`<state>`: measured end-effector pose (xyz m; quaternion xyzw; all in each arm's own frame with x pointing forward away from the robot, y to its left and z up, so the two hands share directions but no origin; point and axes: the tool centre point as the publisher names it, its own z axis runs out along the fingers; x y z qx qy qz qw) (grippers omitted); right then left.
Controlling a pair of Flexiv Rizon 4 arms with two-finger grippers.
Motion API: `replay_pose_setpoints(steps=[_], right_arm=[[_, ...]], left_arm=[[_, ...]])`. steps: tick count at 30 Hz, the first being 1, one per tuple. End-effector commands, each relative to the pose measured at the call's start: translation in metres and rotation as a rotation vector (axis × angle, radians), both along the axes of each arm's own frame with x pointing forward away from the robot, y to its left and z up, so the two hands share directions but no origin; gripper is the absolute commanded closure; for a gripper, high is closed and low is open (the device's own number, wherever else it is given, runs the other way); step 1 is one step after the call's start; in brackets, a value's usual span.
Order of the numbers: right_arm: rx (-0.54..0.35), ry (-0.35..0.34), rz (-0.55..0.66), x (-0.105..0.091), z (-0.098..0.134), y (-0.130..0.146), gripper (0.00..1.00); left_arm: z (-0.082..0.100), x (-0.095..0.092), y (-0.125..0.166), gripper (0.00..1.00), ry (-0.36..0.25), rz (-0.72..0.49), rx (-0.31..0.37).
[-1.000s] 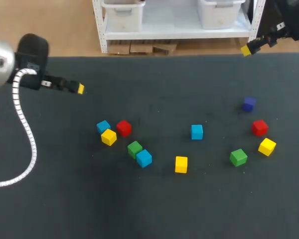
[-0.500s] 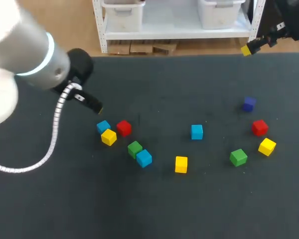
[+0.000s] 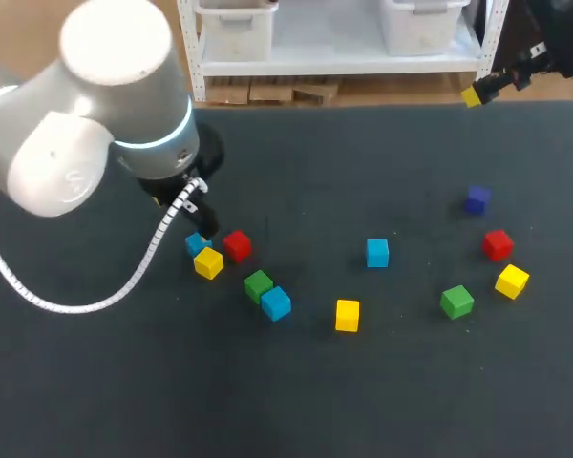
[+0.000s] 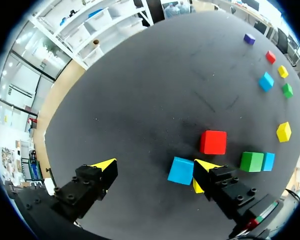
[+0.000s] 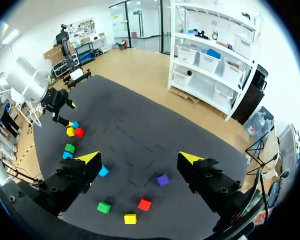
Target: Place the blue cubes, place green cubes on the blue cubes, place the yellow cubes on the green cubes, then place the red cubes on the yellow cubes, and place purple cube on the red cubes.
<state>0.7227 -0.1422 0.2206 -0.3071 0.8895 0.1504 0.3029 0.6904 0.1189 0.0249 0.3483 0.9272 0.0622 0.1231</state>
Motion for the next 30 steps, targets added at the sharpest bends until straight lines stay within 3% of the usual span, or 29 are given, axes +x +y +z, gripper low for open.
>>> replay_pose_setpoints(steps=[1, 20, 30], right_arm=[[-0.001, -0.002, -0.002, -0.001, 0.000, 0.000, 0.00], [-0.001, -0.002, -0.002, -0.001, 0.000, 0.000, 0.00], [-0.001, -0.002, -0.002, -0.001, 0.000, 0.000, 0.00]], left_arm=[[-0.006, 0.007, -0.001, 0.00, 0.034, -0.002, 0.017], [-0.019, 0.006, 0.010, 0.00, 0.063, -0.039, 0.059], [-0.007, -0.002, 0.005, 0.00, 0.057, -0.067, 0.064]])
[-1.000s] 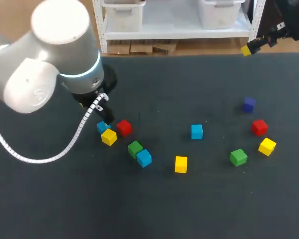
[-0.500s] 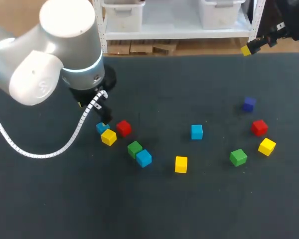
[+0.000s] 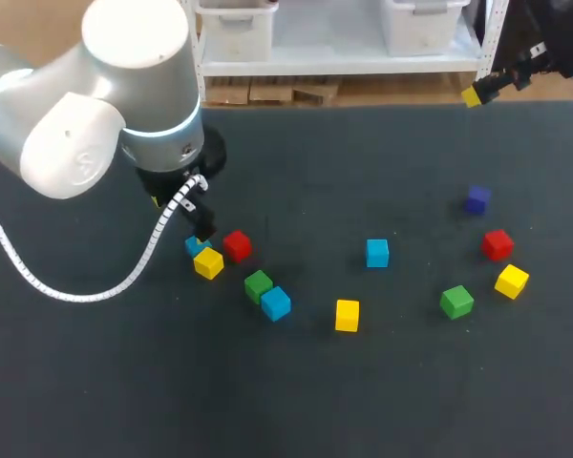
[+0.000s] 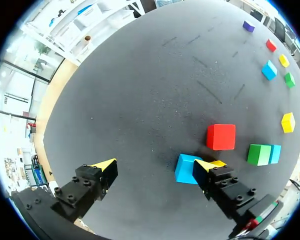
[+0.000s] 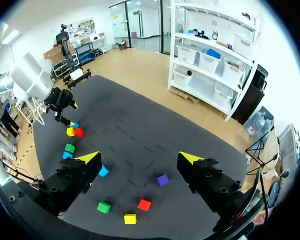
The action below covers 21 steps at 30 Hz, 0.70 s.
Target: Place the blue cubes, place green cubes on the blue cubes, place the yellow cubes on the green cubes, then place the red cubes on the yellow cubes, and place purple cube on the red cubes.
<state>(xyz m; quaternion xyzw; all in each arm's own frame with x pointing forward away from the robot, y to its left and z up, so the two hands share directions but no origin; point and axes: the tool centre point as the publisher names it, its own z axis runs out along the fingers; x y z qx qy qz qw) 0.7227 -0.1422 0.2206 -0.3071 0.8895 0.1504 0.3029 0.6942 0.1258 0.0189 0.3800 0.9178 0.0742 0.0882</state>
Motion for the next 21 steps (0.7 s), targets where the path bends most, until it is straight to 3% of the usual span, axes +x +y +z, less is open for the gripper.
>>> replay_pose_setpoints(steps=[1, 10, 21], right_arm=[[-0.001, -0.002, -0.002, -0.001, 0.000, 0.000, 0.00], [-0.001, -0.002, -0.002, -0.001, 0.000, 0.000, 0.00], [-0.001, -0.002, -0.002, -0.001, 0.000, 0.000, 0.00]], left_arm=[[-0.002, -0.007, -0.002, 0.00, 0.003, -0.017, 0.011], [-0.001, -0.017, -0.008, 0.00, 0.017, -0.043, 0.007], [-0.017, -0.014, -0.008, 0.00, 0.052, -0.051, 0.038]])
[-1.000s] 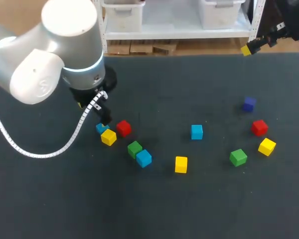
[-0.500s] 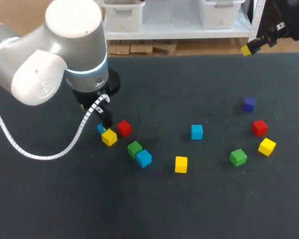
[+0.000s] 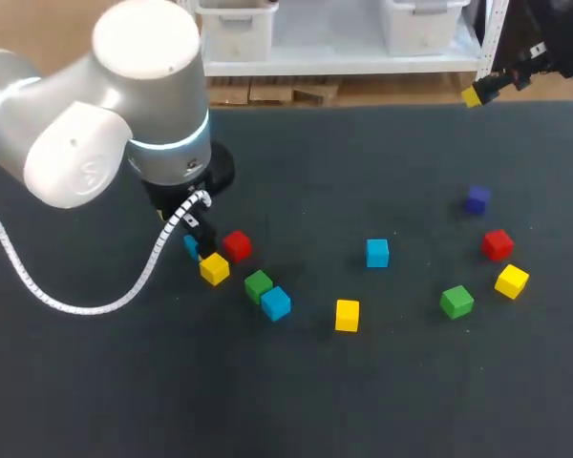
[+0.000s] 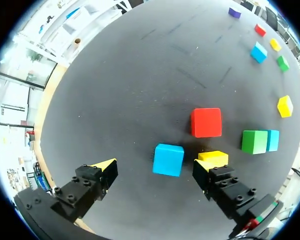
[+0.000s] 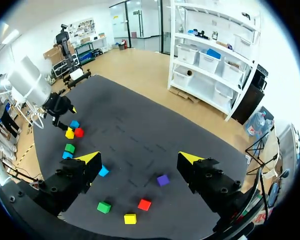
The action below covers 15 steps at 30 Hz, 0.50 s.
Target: Place the blue cubes, place green cubes on the blue cubes, place the yellow cubes on the green cubes, then place the red cubes on the yellow cubes, and place purple cube on the red cubes.
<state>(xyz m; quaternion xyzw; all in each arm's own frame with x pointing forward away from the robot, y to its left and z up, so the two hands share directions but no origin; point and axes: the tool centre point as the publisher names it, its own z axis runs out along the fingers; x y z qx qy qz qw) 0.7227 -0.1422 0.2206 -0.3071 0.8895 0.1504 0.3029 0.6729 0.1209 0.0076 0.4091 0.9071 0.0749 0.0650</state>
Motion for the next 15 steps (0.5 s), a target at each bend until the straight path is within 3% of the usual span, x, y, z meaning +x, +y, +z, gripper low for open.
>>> replay_pose_setpoints(steps=[1, 2, 3, 4, 7, 8, 9, 10, 11, 12, 15], right_arm=[[-0.001, -0.002, -0.002, -0.0007, -0.0001, 0.0001, 0.00], [-0.001, -0.002, -0.002, -0.0007, -0.0001, 0.0001, 0.00], [-0.001, -0.002, -0.002, -0.0007, -0.0001, 0.0001, 0.00], [-0.001, -0.002, -0.002, -0.0007, -0.0001, 0.0001, 0.00], [-0.001, -0.002, -0.002, -0.0007, -0.0001, 0.0001, 0.00], [-0.001, -0.002, -0.002, -0.0007, -0.0001, 0.0001, 0.00], [-0.001, -0.002, -0.002, -0.0007, -0.0001, 0.0001, 0.00], [-0.001, -0.002, -0.002, -0.0007, -0.0001, 0.0001, 0.00], [-0.001, -0.002, -0.002, -0.0007, -0.0001, 0.0001, 0.00], [-0.001, -0.002, -0.002, -0.0007, -0.0001, 0.0001, 0.00], [-0.001, -0.002, -0.002, -0.0007, -0.0001, 0.0001, 0.00]], left_arm=[[-0.0065, 0.0084, -0.0027, 0.00, 0.006, 0.008, 0.014], [-0.0065, 0.0090, -0.0026, 0.00, 0.005, 0.010, 0.013], [-0.0064, 0.0095, -0.0026, 0.08, 0.004, 0.011, 0.011], [-0.0065, 0.0099, -0.0028, 0.24, 0.005, 0.012, 0.011], [-0.0089, 0.0114, -0.0039, 0.30, 0.008, 0.009, 0.012], [-0.0094, 0.0116, -0.0041, 0.38, 0.009, 0.008, 0.012], [-0.0098, 0.0118, -0.0043, 0.56, 0.010, 0.008, 0.011], [-0.0099, 0.0118, -0.0044, 0.65, 0.011, 0.007, 0.011], [-0.0099, 0.0119, -0.0045, 0.90, 0.013, 0.007, 0.010], [-0.0098, 0.0118, -0.0047, 1.00, 0.015, 0.005, 0.010], [-0.0085, 0.0107, -0.0051, 1.00, 0.019, -0.002, 0.015]])
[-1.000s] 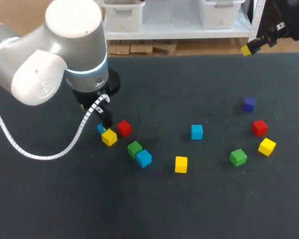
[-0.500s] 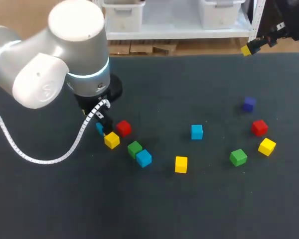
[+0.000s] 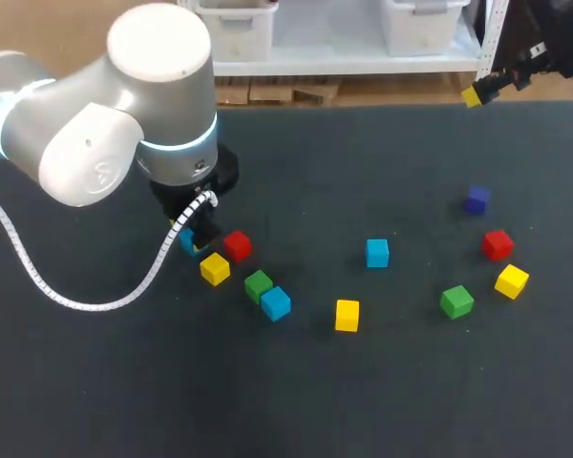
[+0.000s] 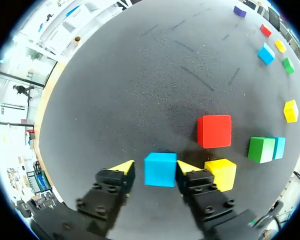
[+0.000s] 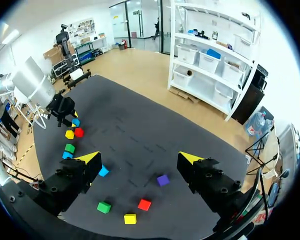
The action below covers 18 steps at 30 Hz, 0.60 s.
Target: Place the blue cubes, place green cubes on the blue cubes, place the yellow cubes on the green cubes, then place the red cubes on the yellow cubes, and place purple cube on the red cubes.
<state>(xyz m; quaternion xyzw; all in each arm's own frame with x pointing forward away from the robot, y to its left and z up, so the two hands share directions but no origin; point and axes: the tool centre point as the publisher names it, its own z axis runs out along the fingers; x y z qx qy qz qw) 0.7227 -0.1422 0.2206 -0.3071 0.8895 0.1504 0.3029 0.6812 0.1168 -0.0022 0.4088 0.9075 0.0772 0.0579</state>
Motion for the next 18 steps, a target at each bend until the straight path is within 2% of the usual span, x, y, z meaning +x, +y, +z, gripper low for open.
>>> replay_pose_setpoints(steps=[1, 11, 14, 18], right_arm=[[-0.001, -0.002, -0.002, -0.001, 0.000, 0.000, 0.00], [-0.001, -0.002, -0.002, -0.001, 0.000, 0.000, 0.00], [-0.001, -0.002, -0.002, -0.001, 0.000, 0.000, 0.00], [-0.001, -0.002, -0.002, -0.001, 0.000, 0.000, 0.00]], left_arm=[[0.002, 0.002, -0.001, 1.00, 0.010, -0.007, 0.008], [0.010, 0.000, 0.002, 1.00, -0.003, -0.059, 0.003], [0.011, 0.001, 0.001, 1.00, -0.013, -0.108, -0.006], [0.017, 0.007, -0.011, 1.00, -0.047, -0.251, -0.043]])
